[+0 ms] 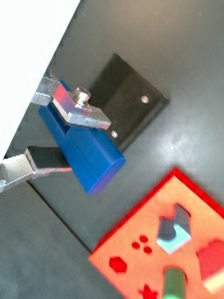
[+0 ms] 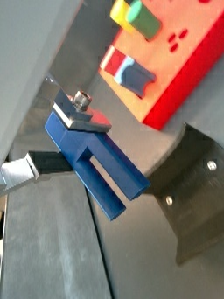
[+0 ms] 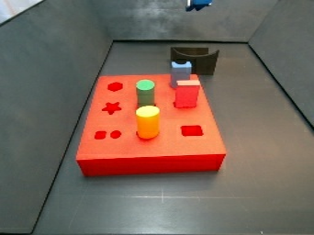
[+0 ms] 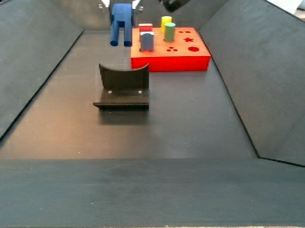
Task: Pick up the square-circle object. Move up. Rotate the square-circle object. Place the square-circle object on the fixture. Regrasp the square-circle object. Move to above the board. Insert the square-circle object.
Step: Place the square-circle object on the fixture.
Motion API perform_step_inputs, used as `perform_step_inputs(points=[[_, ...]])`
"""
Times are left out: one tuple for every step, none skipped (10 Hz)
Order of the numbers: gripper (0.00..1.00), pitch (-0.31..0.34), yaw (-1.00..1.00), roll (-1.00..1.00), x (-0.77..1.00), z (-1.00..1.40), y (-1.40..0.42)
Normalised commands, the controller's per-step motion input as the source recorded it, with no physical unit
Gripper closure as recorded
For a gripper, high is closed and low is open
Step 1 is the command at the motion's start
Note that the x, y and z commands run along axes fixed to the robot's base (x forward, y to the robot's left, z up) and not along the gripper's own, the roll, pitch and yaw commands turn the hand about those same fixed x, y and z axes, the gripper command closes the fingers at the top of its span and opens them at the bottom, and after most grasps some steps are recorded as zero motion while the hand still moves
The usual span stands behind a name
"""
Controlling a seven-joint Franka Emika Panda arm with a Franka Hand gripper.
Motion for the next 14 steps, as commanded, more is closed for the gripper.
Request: perform_step_inputs(points=[[1.0,0.088,-0.14,-0.92,0.06,-0.01,0.05],[1.0,0.07,-0.14,-0.74,0.07,-0.02,0.04],[1.0,0.062,-0.12,-0.52,0.09,-0.03,0.05],[1.0,0.059,-0.11,-0.35,0.09,-0.02,0.05],[1.0,0.051,-0.11,-0.27,0.08,-0.02,0.04],[1.0,0.157,-0.05,-1.0,0.13,-1.0,0.13],[1.0,0.151,-0.06,-1.0,0.13,-1.0,0.14],[1.0,0.181,-0.1,-1.0,0.14,-1.0,0.14],[1.0,0.194,-0.13,-0.94,0.16,-1.0,0.14],[1.0,0.162,-0.16,-0.74,0.16,-1.0,0.14],[1.0,0.14,-0.17,-0.63,0.17,-1.0,0.14],[1.0,0.098,-0.19,-0.42,0.18,-1.0,0.14],[1.0,0.072,-0.19,-0.28,0.19,-1.0,0.14],[1.0,0.034,-0.18,-0.2,0.18,-0.92,0.12]])
